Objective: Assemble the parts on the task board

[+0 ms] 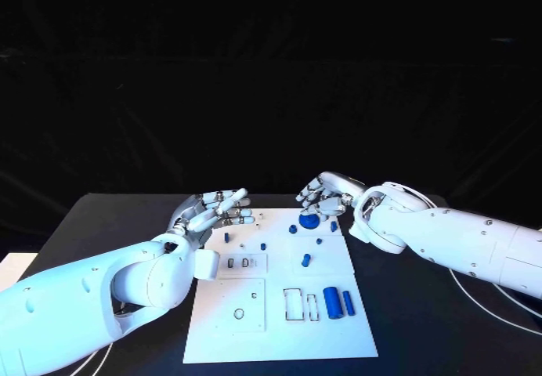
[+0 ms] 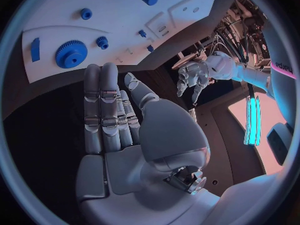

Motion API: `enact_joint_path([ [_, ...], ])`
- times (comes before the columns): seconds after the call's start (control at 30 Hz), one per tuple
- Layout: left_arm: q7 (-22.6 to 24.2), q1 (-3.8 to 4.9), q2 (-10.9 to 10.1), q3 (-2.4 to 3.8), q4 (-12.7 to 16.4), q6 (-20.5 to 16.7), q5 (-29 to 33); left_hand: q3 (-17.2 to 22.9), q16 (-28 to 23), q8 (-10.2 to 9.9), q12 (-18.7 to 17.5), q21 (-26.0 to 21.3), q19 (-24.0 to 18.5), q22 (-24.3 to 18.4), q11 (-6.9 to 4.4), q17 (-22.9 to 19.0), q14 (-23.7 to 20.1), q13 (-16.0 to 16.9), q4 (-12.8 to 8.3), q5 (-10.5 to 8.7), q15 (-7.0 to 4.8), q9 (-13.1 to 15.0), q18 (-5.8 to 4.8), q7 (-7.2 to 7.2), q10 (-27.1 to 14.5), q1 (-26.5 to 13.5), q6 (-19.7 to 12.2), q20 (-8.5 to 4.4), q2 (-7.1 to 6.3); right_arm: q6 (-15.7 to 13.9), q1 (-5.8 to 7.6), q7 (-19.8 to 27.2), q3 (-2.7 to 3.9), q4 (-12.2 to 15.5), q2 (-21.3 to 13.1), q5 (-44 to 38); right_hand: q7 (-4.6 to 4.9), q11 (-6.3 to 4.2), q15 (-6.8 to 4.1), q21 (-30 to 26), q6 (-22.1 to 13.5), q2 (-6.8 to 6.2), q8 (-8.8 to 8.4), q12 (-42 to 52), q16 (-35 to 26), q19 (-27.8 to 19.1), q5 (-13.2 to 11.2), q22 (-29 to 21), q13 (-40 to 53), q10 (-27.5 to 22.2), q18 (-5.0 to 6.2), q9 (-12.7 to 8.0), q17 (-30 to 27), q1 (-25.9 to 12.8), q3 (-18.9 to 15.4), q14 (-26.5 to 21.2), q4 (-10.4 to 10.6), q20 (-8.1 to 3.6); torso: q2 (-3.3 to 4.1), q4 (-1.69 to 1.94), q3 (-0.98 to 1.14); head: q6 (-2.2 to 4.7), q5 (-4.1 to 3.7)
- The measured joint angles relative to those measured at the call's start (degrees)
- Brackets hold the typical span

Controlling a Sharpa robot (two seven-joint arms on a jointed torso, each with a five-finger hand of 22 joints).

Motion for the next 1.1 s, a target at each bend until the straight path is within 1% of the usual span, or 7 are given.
enact_joint_path([
  [0.13, -0.17, 0.08, -0.6, 0.26, 1.68, 0.07, 0.0, 0.0, 0.0, -0.1, 0.0, 0.13, 0.05, 0.0, 0.01, 0.09, 0.0, 0.0, 0.0, 0.0, 0.0, 0.0, 0.0, 0.0, -0.01, 0.0, 0.0, -0.05, 0.0, 1.46, 0.47, -2.33, 0.09, 0.73, 0.27, -7.01, -0.33, -0.29, 0.0, 4.35, 0.74, -0.59, 0.0, 0.0, 7.2, -0.48, -0.23, 2.68, 0.0, -0.29, 0.01, 0.0, 5.19, -0.59, 1.81, 0.0, 0.08, -0.16, 0.85, 0.29, -0.15, 0.32, -0.21],
  [0.27, -0.3, 0.11, -1.19, 0.45, 2.99, 0.11, 0.01, 0.0, 0.0, -0.23, 0.0, 0.22, 0.2, -0.01, 0.01, 0.14, 0.0, 0.0, 0.0, 0.0, 0.0, 0.0, 0.0, 0.0, -0.01, 0.0, 0.0, -0.19, 0.0, 2.93, 0.74, -4.1, 0.12, 1.19, 0.62, -12.18, -0.6, -0.3, 0.0, 7.12, 1.02, -1.34, 0.0, 0.0, 11.06, -1.29, -0.23, 4.42, 0.0, -0.3, 0.0, -0.01, 8.46, -1.34, 3.21, 0.0, 0.12, 0.04, 1.54, 0.49, -0.29, 0.55, -0.41],
  [0.37, -0.36, 0.16, -1.52, 0.6, 3.74, 0.11, 0.05, 0.0, 0.0, -0.23, 0.0, 0.22, 0.2, -0.01, 0.01, 0.2, 0.0, -0.05, 0.0, 0.0, 0.0, 0.0, 0.0, 0.0, -0.01, 0.0, 0.0, -0.19, 0.0, 3.81, 0.84, -5.11, 0.13, 1.28, 0.84, -14.97, -0.65, -0.5, 0.0, 8.58, 1.48, -1.31, 0.0, 0.0, 14.09, -1.78, -0.23, 5.32, -0.01, -0.5, 0.0, -0.01, 11.67, -1.35, 3.98, 0.0, 0.25, 0.14, 1.99, 0.58, -0.4, 0.68, -0.48],
  [0.6, -0.46, 0.32, -2.12, 0.8, 4.83, 0.12, 0.11, 0.0, 0.0, -0.22, -0.28, 0.21, 0.19, 0.05, 0.02, 0.27, 0.0, -0.05, -0.32, 0.0, 0.0, 0.01, -0.01, 0.0, -0.02, 0.0, 0.0, -0.19, 0.0, 5.4, 0.91, -6.89, 0.13, 1.44, 1.35, -19.49, -0.65, -0.5, -0.01, 10.15, 1.91, -1.38, 0.0, 0.0, 17.59, -2.4, -0.23, 6.32, -0.01, -0.5, 0.01, -0.01, 15.53, -1.87, 5.01, -0.01, 0.33, 0.35, 2.75, 0.79, -0.52, 0.83, -0.61],
  [0.73, -0.5, 0.41, -2.29, 0.84, 5.15, 0.12, 0.13, 0.0, 0.0, -0.22, -0.28, 0.21, 0.2, 0.05, 0.02, 0.27, 0.0, -0.05, -0.32, 0.0, 0.01, 0.01, -0.01, 0.0, -0.02, 0.0, 0.0, -0.19, 0.0, 6.16, 0.93, -7.53, 0.14, 1.45, 1.56, -20.89, -0.96, -0.5, 0.0, 10.58, 2.23, -1.38, 0.0, 0.0, 18.25, -2.63, -0.5, 6.66, -0.01, -0.5, 0.01, -0.02, 16.33, -1.87, 5.42, -0.01, 0.42, 0.16, 3.05, 0.9, -0.62, 0.85, -0.72],
  [0.97, -0.54, 0.51, -2.52, 0.88, 5.62, 0.11, 0.16, 0.0, 0.0, -0.22, -0.28, 0.21, 0.19, 0.04, 0.02, 0.33, -0.01, -0.05, -0.32, 0.0, 0.01, 0.01, -0.01, 0.0, -0.02, 0.0, -0.01, -0.19, 0.0, 7.29, 0.94, -8.08, 0.15, 1.14, 2.19, -22.47, -0.81, -0.5, -0.01, 11.03, 2.46, -1.38, 0.0, 0.0, 18.85, -2.81, -0.5, 6.87, -0.02, -0.5, 0.01, 0.03, 16.97, -1.87, 5.88, -0.01, 0.42, 0.35, 3.46, 1.02, -0.69, 0.8, -0.85],
  [1.1, -0.57, 0.54, -2.64, 0.95, 5.93, 0.11, 0.17, 0.0, 0.0, -0.22, -0.28, 0.21, 0.19, 0.04, 0.03, 0.33, -0.01, -0.05, -0.32, 0.0, 0.01, 0.01, -0.01, 0.0, -0.03, 0.0, -0.01, -0.19, 0.0, 7.82, 0.94, -8.26, 0.15, 0.75, 2.62, -23.08, -1.15, -0.5, 0.0, 11.46, 2.81, -1.14, 0.0, 0.0, 19.4, -3.02, -0.81, 7.23, -0.02, -0.5, 0.01, 0.03, 17.49, -2.11, 6.28, -0.01, 0.49, 0.14, 3.68, 1.08, -0.73, 0.74, -1.19],
])
